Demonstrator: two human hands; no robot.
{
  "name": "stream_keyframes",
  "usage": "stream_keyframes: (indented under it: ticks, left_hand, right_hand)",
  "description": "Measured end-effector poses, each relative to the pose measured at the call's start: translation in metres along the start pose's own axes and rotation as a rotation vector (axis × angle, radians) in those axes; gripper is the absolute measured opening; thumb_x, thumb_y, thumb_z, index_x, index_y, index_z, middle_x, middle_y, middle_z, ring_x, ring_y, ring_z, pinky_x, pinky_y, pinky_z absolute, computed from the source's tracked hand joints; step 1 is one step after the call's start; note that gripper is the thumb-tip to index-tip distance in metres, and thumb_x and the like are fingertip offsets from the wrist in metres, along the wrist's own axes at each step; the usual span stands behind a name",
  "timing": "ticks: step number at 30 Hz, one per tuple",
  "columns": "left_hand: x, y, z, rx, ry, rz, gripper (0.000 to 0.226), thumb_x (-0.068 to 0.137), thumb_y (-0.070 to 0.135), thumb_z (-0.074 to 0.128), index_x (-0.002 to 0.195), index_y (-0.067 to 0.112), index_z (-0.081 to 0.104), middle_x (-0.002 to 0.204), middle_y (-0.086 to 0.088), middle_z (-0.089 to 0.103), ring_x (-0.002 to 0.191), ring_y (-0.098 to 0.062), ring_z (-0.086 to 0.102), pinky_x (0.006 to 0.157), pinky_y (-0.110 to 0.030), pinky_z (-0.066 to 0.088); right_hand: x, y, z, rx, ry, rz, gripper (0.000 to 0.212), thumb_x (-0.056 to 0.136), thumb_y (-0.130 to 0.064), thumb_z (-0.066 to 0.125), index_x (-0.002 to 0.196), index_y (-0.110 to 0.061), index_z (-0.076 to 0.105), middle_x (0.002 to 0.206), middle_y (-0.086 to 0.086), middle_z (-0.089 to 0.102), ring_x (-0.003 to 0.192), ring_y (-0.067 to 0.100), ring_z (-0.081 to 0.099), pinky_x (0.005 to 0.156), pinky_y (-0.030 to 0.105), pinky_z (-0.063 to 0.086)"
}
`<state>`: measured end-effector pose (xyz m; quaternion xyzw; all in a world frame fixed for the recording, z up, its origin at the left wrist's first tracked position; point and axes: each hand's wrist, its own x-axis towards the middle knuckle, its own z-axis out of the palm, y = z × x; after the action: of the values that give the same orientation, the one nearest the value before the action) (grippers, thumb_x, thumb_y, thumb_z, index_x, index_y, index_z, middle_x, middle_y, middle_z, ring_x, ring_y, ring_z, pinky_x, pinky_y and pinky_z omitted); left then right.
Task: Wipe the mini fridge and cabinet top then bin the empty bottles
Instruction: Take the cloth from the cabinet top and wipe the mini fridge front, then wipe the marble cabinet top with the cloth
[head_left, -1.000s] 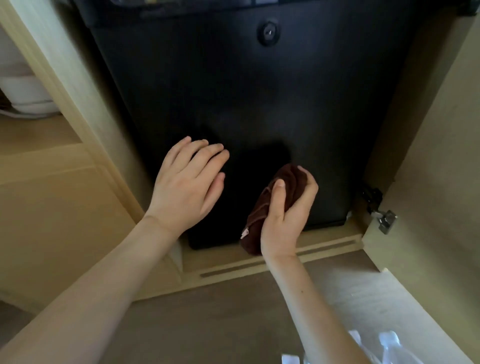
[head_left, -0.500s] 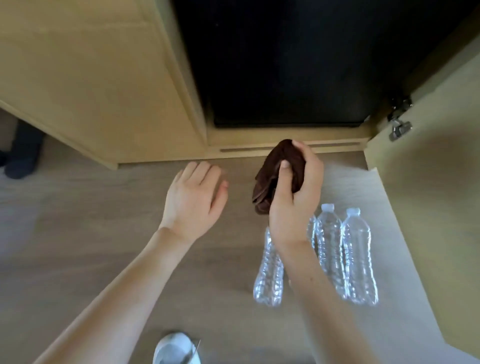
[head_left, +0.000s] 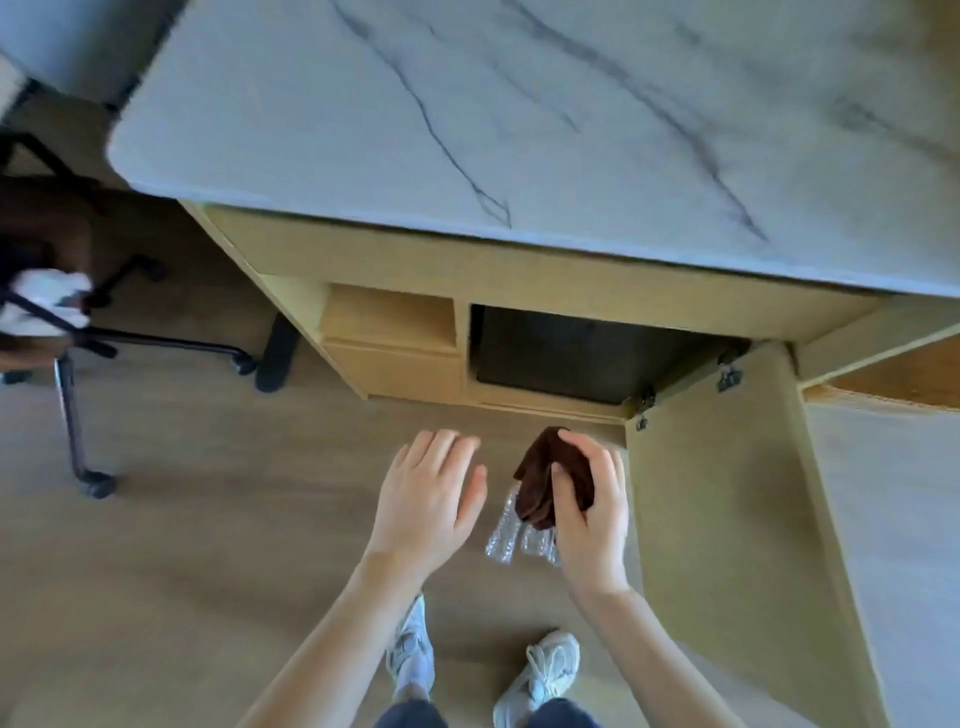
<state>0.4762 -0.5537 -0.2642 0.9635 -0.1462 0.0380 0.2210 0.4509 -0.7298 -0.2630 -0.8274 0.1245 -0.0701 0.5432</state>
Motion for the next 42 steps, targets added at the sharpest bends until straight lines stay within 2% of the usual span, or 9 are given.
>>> stream_keyframes:
  ticks: [4, 8, 16, 23, 29, 31, 35, 39, 42]
  left_hand:
    - [-0.008, 0.048, -0.109, 0.019, 0.041, 0.032, 0.029, 0.095, 0.028, 0.047, 0.108, 0.010, 0.066, 0.102, -0.001, 0.064, 0.091, -0.020, 0.060, 0.076, -0.031, 0.049]
    - [-0.022, 0.076, -0.182, 0.034, 0.098, 0.077, 0.033, 0.095, 0.030, 0.047, 0.114, 0.010, 0.066, 0.109, -0.001, 0.066, 0.100, -0.019, 0.063, 0.085, -0.031, 0.051]
    - [-0.052, 0.070, -0.234, 0.097, 0.136, 0.125, 0.050, 0.098, 0.040, 0.047, 0.144, 0.020, 0.051, 0.145, 0.001, 0.053, 0.136, -0.018, 0.046, 0.113, -0.039, 0.038]
    - [-0.070, 0.031, -0.251, 0.054, 0.181, 0.024, 0.051, 0.098, 0.039, 0.045, 0.145, 0.020, 0.048, 0.146, 0.002, 0.052, 0.138, -0.020, 0.045, 0.112, -0.041, 0.040]
    - [-0.063, -0.016, -0.286, 0.102, 0.206, 0.003, 0.052, 0.096, 0.040, 0.044, 0.144, 0.020, 0.050, 0.142, 0.002, 0.056, 0.133, -0.019, 0.050, 0.110, -0.037, 0.041]
    - [-0.056, -0.031, -0.298, 0.115, 0.204, -0.016, 0.052, 0.096, 0.040, 0.043, 0.143, 0.019, 0.051, 0.140, 0.001, 0.057, 0.132, -0.020, 0.051, 0.108, -0.037, 0.042]
    - [-0.031, -0.053, -0.315, 0.142, 0.206, -0.026, 0.051, 0.096, 0.040, 0.043, 0.140, 0.017, 0.054, 0.138, 0.000, 0.059, 0.131, -0.022, 0.052, 0.107, -0.037, 0.042]
    - [0.015, -0.068, -0.318, 0.150, 0.205, -0.002, 0.051, 0.096, 0.040, 0.040, 0.138, 0.016, 0.055, 0.136, -0.001, 0.060, 0.128, -0.022, 0.054, 0.106, -0.035, 0.041]
    - [0.058, -0.079, -0.314, 0.149, 0.205, 0.020, 0.052, 0.102, 0.043, 0.029, 0.137, 0.015, 0.056, 0.136, -0.002, 0.059, 0.127, -0.022, 0.054, 0.104, -0.037, 0.045]
  right_hand:
    - [-0.010, -0.104, -0.052, -0.024, -0.036, -0.046, 0.035, 0.095, 0.002, 0.057, 0.119, -0.023, 0.061, 0.114, 0.003, 0.058, 0.107, 0.006, 0.056, 0.089, 0.009, 0.043]
    - [-0.020, -0.183, -0.082, 0.031, -0.041, -0.078, 0.034, 0.096, 0.003, 0.056, 0.119, -0.022, 0.060, 0.115, 0.005, 0.056, 0.105, -0.003, 0.053, 0.084, 0.002, 0.041]
    - [-0.039, -0.246, -0.097, 0.080, -0.047, -0.155, 0.034, 0.096, 0.000, 0.056, 0.118, -0.026, 0.061, 0.113, -0.001, 0.057, 0.107, 0.004, 0.055, 0.089, 0.008, 0.043]
    - [-0.039, -0.254, -0.072, 0.068, -0.104, -0.113, 0.032, 0.097, -0.001, 0.056, 0.117, -0.024, 0.063, 0.114, -0.001, 0.059, 0.103, -0.004, 0.055, 0.080, 0.004, 0.044]
    - [-0.012, -0.278, -0.028, 0.101, -0.103, -0.123, 0.030, 0.097, -0.002, 0.056, 0.114, -0.025, 0.064, 0.109, -0.003, 0.064, 0.103, 0.007, 0.060, 0.088, 0.026, 0.054]
    - [0.004, -0.293, -0.013, 0.125, -0.097, -0.137, 0.028, 0.097, -0.001, 0.056, 0.113, -0.023, 0.065, 0.108, -0.002, 0.066, 0.104, 0.011, 0.061, 0.089, 0.028, 0.053]
    - [0.044, -0.335, 0.008, 0.289, -0.068, -0.158, 0.026, 0.096, 0.002, 0.055, 0.108, -0.018, 0.066, 0.101, -0.004, 0.069, 0.095, 0.004, 0.063, 0.079, 0.015, 0.051]
    - [0.109, -0.358, 0.021, 0.591, -0.017, -0.062, 0.025, 0.094, 0.004, 0.055, 0.106, -0.013, 0.069, 0.100, 0.001, 0.070, 0.097, 0.015, 0.065, 0.083, 0.025, 0.054]
    - [0.165, -0.346, 0.030, 0.607, 0.009, 0.031, 0.025, 0.093, 0.004, 0.055, 0.108, -0.012, 0.067, 0.100, 0.003, 0.068, 0.097, 0.021, 0.063, 0.082, 0.032, 0.052]
